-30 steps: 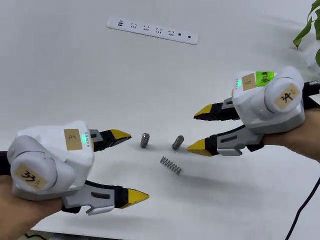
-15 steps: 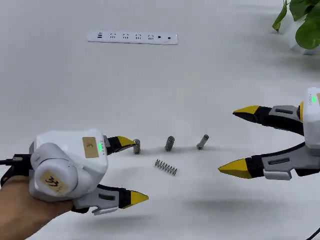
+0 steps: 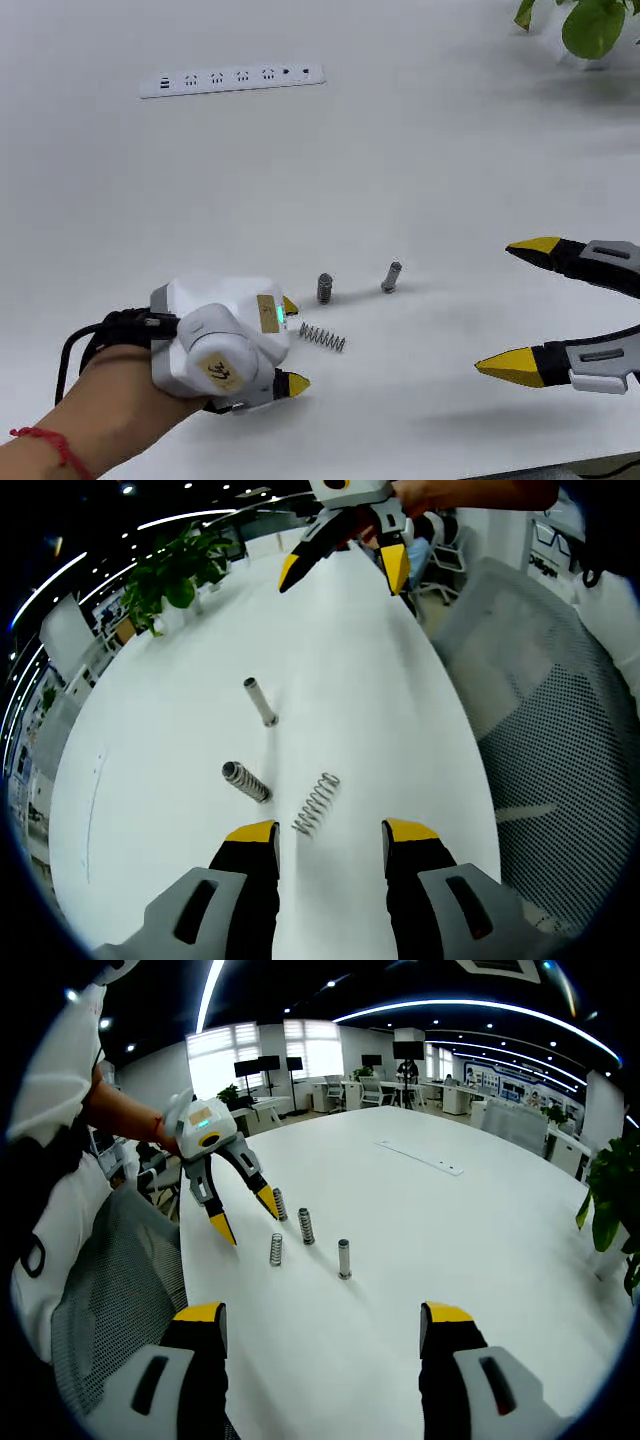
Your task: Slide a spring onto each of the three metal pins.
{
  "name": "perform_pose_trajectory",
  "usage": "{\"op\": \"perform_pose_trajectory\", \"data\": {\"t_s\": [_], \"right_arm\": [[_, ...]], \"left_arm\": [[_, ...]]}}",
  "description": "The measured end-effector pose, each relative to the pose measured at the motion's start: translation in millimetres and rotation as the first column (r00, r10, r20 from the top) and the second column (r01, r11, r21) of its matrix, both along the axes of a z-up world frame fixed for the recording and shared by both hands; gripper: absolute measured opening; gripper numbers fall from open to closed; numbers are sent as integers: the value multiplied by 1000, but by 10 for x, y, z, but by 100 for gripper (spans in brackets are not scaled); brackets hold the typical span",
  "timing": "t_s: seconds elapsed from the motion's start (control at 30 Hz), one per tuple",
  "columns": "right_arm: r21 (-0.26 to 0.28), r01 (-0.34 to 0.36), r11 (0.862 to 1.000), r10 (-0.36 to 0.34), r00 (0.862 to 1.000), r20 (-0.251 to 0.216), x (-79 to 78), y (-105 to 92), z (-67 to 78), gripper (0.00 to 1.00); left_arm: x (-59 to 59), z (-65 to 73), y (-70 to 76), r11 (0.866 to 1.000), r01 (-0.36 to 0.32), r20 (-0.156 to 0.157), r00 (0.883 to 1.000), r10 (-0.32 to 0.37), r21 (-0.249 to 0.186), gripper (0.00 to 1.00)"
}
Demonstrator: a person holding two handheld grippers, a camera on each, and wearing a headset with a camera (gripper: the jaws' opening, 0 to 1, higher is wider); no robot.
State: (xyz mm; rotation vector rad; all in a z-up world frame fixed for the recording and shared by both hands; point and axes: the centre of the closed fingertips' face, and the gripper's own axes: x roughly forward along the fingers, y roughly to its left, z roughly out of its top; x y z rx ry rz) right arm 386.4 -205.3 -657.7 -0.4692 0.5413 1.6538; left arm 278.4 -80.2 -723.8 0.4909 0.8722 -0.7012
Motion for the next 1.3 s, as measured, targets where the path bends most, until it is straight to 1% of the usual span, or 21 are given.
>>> {"op": "perform_pose_trajectory", "data": {"t_s": [0.13,0.23,0.27,0.33,0.4,0.43,0.53,0.57,0.63,0.67,0.73,0.8,0.9,0.97,1.07,1.2,1.3], "right_arm": [[6,28,1000,-28,1000,-6,1,-52,-14,78],[3,39,999,-39,999,4,-4,-66,-14,75],[4,40,999,-40,999,4,-7,-68,-14,75],[13,48,999,-48,999,-4,-3,-62,-8,75],[17,55,998,-55,998,-6,-4,-60,-3,75],[21,62,998,-62,998,-7,0,-55,1,74],[23,74,997,-74,997,-8,9,-51,7,72],[27,74,997,-74,997,-6,8,-47,15,72],[32,78,996,-77,997,-10,6,-42,25,72],[33,78,996,-78,997,-11,7,-44,24,72],[30,82,996,-81,997,-12,24,-63,9,72],[27,85,996,-85,996,-17,19,-73,3,72],[25,79,997,-79,997,-20,1,-85,-5,74],[24,75,997,-74,997,-26,-20,-93,-9,76],[7,59,998,-59,998,-14,-23,-133,-54,78],[5,60,998,-60,998,-36,-22,-173,-91,83],[-9,61,998,-62,997,-40,-44,-190,-116,84]], "left_arm": [[53,-94,-5,1000,-11,-19,1000,12,18,39],[84,-120,-28,999,-37,-25,999,37,1,37],[98,-138,-28,999,-44,-23,999,44,6,36],[92,-195,2,998,-48,-37,998,49,37,34],[101,-210,-8,998,-46,-37,998,48,40,33],[95,-225,-9,998,-49,-48,998,51,45,32],[84,-256,23,996,-61,-62,996,64,64,29],[67,-271,45,995,-70,-73,995,75,70,27],[54,-273,68,994,-84,-74,993,89,75,23],[49,-272,75,993,-90,-74,993,96,77,23],[8,-301,85,992,-104,-88,990,110,75,22],[-18,-303,82,990,-126,-95,987,131,57,20],[-18,-305,71,990,-134,-93,986,138,50,18],[-31,-315,50,990,-135,-103,985,138,40,14],[-36,-314,46,990,-132,-98,986,137,51,12],[-36,-310,49,988,-149,-100,983,153,43,12],[-37,-307,42,989,-143,-96,984,147,46,11]]}}
